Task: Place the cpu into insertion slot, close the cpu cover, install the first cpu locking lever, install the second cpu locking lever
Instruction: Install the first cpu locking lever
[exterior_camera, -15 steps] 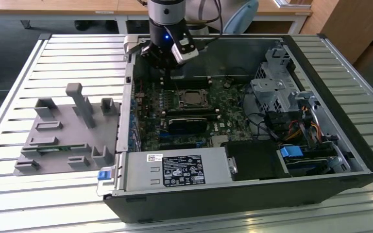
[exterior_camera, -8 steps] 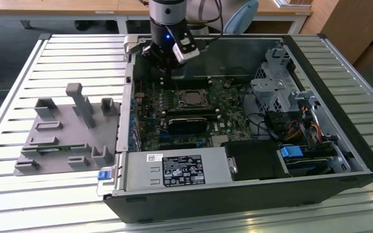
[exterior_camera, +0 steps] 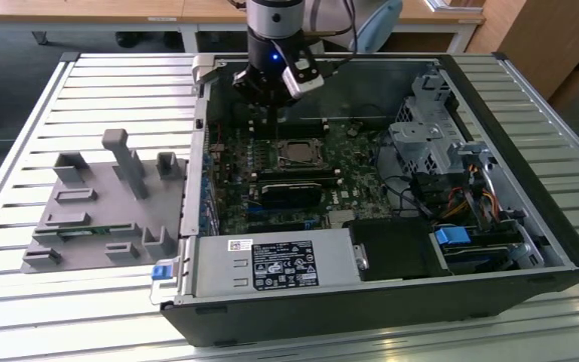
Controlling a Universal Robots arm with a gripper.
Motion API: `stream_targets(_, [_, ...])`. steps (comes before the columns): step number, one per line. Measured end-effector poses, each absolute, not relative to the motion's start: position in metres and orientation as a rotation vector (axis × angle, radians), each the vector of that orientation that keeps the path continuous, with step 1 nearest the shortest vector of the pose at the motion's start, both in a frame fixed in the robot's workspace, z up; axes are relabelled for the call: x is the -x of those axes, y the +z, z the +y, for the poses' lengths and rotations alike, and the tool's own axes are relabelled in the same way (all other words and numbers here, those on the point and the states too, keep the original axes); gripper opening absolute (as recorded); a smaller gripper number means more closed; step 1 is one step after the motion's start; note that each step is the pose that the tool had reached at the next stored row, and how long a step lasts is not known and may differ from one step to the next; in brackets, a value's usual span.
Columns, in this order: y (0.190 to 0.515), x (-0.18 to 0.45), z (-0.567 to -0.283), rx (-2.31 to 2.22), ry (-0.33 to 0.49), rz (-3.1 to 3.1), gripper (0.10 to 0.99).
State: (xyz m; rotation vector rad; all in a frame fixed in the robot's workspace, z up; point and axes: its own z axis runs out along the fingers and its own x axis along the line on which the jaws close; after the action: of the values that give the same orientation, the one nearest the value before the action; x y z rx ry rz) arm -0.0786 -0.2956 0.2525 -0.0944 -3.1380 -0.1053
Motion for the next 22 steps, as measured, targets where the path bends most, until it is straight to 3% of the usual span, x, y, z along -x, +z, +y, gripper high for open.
stream_targets(8, [0.25, 0.048, -0.295, 0.093, -0.105, -3.136, 0.106])
stream_targets(14, [0.247, 0.047, -0.295, 0.093, -0.16, -3.135, 0.106])
stream_targets(22, [0.241, 0.046, -0.295, 0.09, -0.162, -3.157, 0.106])
